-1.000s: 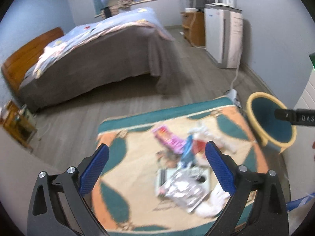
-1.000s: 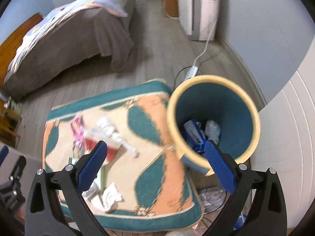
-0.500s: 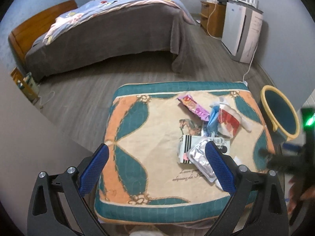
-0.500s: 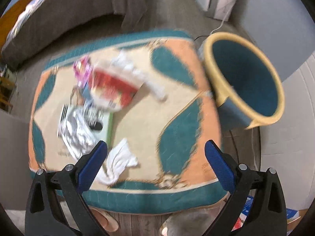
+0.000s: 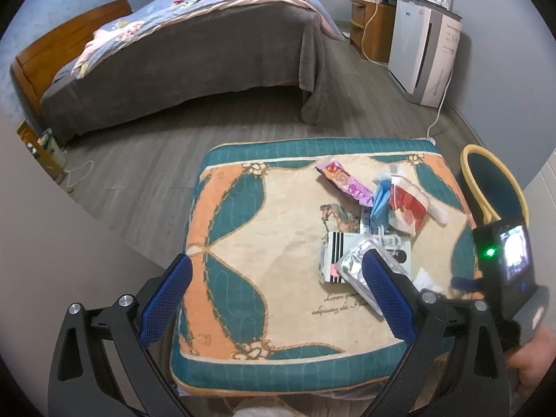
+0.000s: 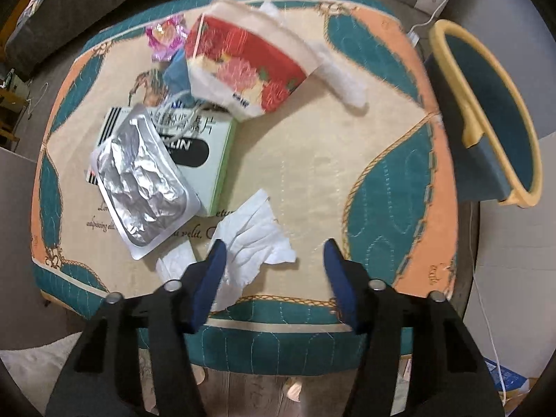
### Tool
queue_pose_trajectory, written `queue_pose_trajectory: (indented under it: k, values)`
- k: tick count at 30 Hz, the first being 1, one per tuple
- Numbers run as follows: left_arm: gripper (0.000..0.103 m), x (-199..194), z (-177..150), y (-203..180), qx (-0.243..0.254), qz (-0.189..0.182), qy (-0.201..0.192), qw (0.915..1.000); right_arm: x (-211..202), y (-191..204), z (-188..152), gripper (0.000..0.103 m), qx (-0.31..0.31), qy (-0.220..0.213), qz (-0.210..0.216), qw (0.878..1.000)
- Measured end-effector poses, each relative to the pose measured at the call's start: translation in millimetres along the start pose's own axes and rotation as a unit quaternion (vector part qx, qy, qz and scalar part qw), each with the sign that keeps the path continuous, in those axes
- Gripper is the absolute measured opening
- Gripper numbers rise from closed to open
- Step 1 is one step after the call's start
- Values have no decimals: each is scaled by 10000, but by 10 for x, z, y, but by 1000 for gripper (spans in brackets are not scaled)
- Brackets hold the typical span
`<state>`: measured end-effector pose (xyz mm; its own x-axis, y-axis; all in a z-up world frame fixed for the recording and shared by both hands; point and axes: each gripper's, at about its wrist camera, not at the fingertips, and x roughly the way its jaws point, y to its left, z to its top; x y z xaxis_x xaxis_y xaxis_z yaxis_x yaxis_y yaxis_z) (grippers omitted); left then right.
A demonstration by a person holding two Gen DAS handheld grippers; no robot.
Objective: Collect trash
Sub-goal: 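Move both tools back over the trash on the cushion, then grasp the silver blister pack with the left tool while the right tool lowers toward the white tissue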
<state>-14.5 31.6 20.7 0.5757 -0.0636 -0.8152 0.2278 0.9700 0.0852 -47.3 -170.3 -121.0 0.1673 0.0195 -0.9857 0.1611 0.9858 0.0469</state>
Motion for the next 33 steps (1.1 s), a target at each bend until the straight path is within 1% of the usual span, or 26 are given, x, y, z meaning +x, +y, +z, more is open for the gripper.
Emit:
queue_pose_trajectory:
  k: [1,2,4,7,8,12,14,15,17,18,19,21,22,24,26,28,30,31,32,33]
  values:
    - [97,8,4,0,-12,-16,8,10000,32,5,7,38,-26,44,7,10000]
    - [97,18,5,-3,-24,-30,19,10000,61,5,11,17,-28,100,76,9999]
    - [97,39,5,-20,-7,-36,52,10000,82,-5,33,5,-45,163,157,9997]
    - [97,66,-13,-67,82,52,86,9999,-57,-27,55,4,-100,79,153,9998]
    - [97,82,-19,-89,84,22,110,9999,-127,-32,84,4,-128,53,168,9998]
    - [97,188,-50,-218,26,-89,230,9997,-566,-105,292,4,-407,-359,125,9984]
    - [97,259,-86,-307,-170,-235,290,9992,-746,-178,405,4,-550,-555,-65,9969]
    - [97,307,-113,-364,-290,-372,323,9984,-821,-229,450,4,-642,-687,-189,9954]
    - [97,412,-177,-469,-438,-540,393,9968,-919,-334,528,4,-725,-893,-291,9929]
    - [97,454,-196,-500,-461,-550,429,9965,-926,-400,555,4,-677,-957,-223,9929]
    - [97,541,-245,-560,-491,-530,500,9961,-893,-490,585,4,-528,-942,-30,9941]
    - [97,670,-311,-643,-479,-436,616,9960,-767,-659,597,4,-181,-750,359,9964]
    - [97,714,-327,-673,-453,-426,653,9959,-679,-685,597,4,-38,-600,449,9972]
    - [97,825,-352,-775,-331,-407,731,9959,-563,-652,592,4,43,-444,457,9980]
    - [97,901,-370,-863,-236,-432,782,9957,-528,-611,620,6,-54,-478,311,9984]
    - [97,983,-382,-956,-219,-528,878,9945,-506,-630,645,8,-7,-475,286,9985]
    - [97,1081,-392,-1028,-309,-662,1002,9923,-474,-710,666,18,172,-399,348,9984]
    - [97,1115,-392,-1052,-318,-665,1044,9918,-447,-760,678,33,287,-356,350,9983]
    - [97,1164,-399,-1080,-332,-656,1107,9911,-426,-804,682,46,378,-330,333,9982]
    - [97,1219,-404,-1101,-364,-658,1180,9902,-400,-849,686,50,471,-310,315,9979]
